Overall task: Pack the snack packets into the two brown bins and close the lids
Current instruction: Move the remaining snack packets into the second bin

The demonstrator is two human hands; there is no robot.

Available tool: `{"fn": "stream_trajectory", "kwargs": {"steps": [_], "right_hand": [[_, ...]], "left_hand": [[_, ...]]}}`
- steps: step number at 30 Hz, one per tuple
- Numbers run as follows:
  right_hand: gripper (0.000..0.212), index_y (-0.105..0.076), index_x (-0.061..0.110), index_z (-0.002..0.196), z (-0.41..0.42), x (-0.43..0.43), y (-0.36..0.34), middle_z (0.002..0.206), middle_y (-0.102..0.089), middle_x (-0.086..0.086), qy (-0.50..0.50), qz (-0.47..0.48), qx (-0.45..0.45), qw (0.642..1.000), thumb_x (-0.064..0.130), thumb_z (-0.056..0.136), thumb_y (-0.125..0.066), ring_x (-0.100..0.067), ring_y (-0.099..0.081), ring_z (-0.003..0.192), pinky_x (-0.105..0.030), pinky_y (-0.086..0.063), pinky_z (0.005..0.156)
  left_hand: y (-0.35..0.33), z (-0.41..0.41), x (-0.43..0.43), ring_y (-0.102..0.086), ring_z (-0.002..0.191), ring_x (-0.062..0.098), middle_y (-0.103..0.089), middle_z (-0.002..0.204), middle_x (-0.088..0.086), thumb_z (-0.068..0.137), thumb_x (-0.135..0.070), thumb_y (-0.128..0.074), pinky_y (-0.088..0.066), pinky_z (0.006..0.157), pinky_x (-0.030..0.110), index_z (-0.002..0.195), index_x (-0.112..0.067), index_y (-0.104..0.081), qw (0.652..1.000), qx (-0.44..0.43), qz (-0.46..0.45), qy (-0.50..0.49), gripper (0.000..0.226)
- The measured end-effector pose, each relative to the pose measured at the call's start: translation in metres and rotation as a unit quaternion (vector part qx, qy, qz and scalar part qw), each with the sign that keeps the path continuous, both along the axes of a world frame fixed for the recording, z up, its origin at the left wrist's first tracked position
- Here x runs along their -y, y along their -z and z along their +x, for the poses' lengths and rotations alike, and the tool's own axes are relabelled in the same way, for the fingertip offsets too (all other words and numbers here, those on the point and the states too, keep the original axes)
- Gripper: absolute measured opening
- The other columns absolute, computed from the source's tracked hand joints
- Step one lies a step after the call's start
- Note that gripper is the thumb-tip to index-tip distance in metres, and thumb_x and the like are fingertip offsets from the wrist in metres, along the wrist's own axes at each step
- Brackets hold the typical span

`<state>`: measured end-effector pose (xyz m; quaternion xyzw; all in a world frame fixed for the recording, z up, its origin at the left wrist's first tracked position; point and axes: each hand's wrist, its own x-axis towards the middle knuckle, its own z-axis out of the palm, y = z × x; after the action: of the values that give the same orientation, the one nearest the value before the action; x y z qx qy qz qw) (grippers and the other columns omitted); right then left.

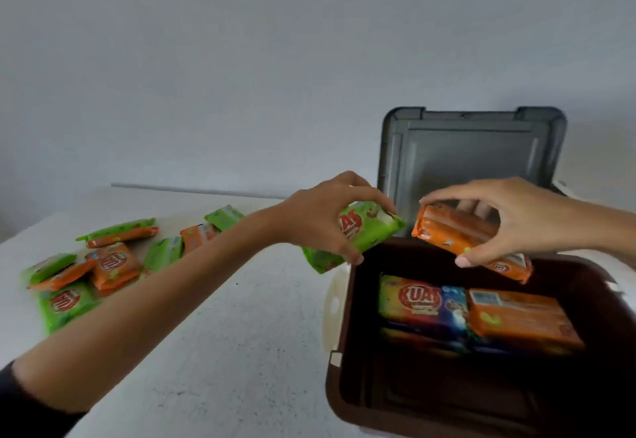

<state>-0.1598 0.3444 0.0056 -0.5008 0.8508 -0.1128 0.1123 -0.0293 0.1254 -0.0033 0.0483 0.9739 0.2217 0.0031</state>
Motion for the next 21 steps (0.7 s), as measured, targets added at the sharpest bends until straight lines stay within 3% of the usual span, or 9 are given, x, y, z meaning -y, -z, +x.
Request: {"fn": "stream_trajectory", "kwargs": {"steps": [6, 10, 13, 17, 21], "right_hand": [[0.078, -0.027, 0.058, 0.127, 0.0, -0.055, 0.037, 0.105, -0.048, 0.015, 0.012, 0.068, -0.045, 0.997, 0.052, 0.065, -0.075, 0.0, -0.045, 0.09, -0.017, -0.039, 0.07], [0.078, -0.028, 0.05, 0.135, -0.002, -0.074, 0.068, 0.102, -0.041, 0.011, 0.014, 0.088, -0.081, 0.993, 0.052, 0.068, -0.07, -0.004, -0.039, 0.093, -0.023, -0.042, 0.076], [0.076, -0.026, 0.05, 0.136, -0.003, -0.083, 0.083, 0.103, -0.04, 0.013, 0.015, 0.063, -0.073, 0.995, 0.053, 0.07, -0.066, -0.004, -0.039, 0.097, -0.024, -0.043, 0.08], [0.073, -0.028, 0.045, 0.139, 0.001, -0.088, 0.085, 0.122, -0.038, 0.014, 0.008, 0.05, -0.094, 0.994, 0.049, 0.076, -0.064, -0.003, -0.033, 0.112, -0.025, -0.044, 0.085], [0.071, -0.03, 0.045, 0.139, 0.002, -0.087, 0.082, 0.124, -0.033, 0.014, -0.003, 0.062, -0.116, 0.991, 0.05, 0.077, -0.064, -0.004, -0.03, 0.117, -0.021, -0.039, 0.082]], "left_hand": [[0.029, -0.027, -0.049, -0.04, 0.115, 0.006, -0.029, 0.133, -0.012, 0.069, -0.021, -0.077, -0.048, 0.084, 0.022, 0.124, -0.043, -0.046, 0.988, 0.042, -0.052, 0.141, 0.067], [0.052, -0.04, -0.069, -0.043, 0.113, 0.008, -0.024, 0.14, -0.012, 0.071, -0.025, -0.073, -0.05, 0.083, 0.029, 0.129, -0.044, -0.041, 0.97, 0.025, -0.145, 0.195, 0.068], [0.07, -0.046, -0.078, -0.039, 0.121, 0.009, -0.023, 0.144, -0.011, 0.075, -0.03, -0.07, -0.048, 0.088, 0.032, 0.133, -0.045, -0.036, 0.961, 0.017, -0.178, 0.212, 0.069], [0.081, -0.05, -0.083, -0.024, 0.132, 0.011, -0.03, 0.146, -0.008, 0.079, -0.042, -0.066, -0.036, 0.101, 0.029, 0.14, -0.039, -0.033, 0.95, -0.026, -0.213, 0.226, 0.069], [0.084, -0.049, -0.086, -0.022, 0.136, 0.009, -0.032, 0.148, -0.007, 0.082, -0.037, -0.065, -0.033, 0.104, 0.025, 0.143, -0.028, -0.031, 0.955, -0.045, -0.195, 0.219, 0.07]]}}
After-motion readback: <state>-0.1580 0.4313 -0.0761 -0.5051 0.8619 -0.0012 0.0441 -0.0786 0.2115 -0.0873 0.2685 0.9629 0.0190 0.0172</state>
